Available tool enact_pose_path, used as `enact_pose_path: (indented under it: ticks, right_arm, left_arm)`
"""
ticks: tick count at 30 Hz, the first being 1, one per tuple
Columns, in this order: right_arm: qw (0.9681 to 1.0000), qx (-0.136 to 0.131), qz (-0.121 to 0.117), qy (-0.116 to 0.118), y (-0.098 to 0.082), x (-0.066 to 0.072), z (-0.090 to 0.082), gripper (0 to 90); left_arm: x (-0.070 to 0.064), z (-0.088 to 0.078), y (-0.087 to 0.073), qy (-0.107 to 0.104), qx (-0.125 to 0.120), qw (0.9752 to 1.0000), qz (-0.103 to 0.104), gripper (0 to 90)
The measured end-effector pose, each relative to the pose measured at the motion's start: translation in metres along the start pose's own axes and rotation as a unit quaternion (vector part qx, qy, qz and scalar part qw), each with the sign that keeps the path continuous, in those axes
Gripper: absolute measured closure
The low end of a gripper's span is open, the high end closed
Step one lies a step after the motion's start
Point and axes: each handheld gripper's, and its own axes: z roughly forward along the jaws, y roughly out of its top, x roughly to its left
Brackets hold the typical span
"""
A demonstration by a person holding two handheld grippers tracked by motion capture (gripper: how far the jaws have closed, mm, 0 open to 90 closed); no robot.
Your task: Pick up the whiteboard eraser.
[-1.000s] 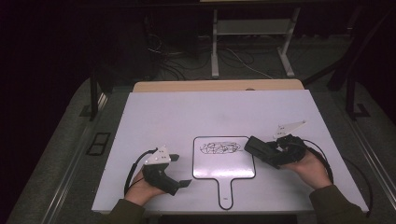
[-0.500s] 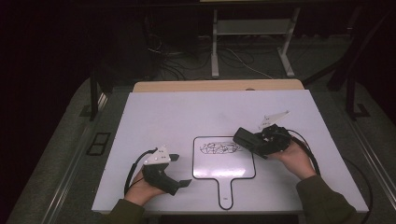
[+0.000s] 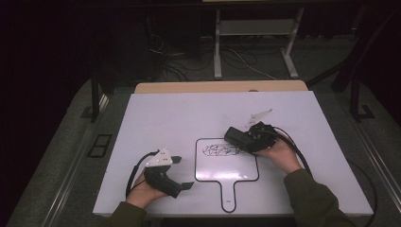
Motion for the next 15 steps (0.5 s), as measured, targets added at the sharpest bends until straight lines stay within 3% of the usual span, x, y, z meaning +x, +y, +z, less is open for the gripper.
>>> enact_pose_path:
  ticks: [15]
  right_arm:
    - [0.9997,0.016,-0.013,-0.011,-0.006,0.0,0.014,38.4]
  left_arm:
    - [0.0,0.001,0.0,-0.002,0.003,1.0,0.0,0.0]
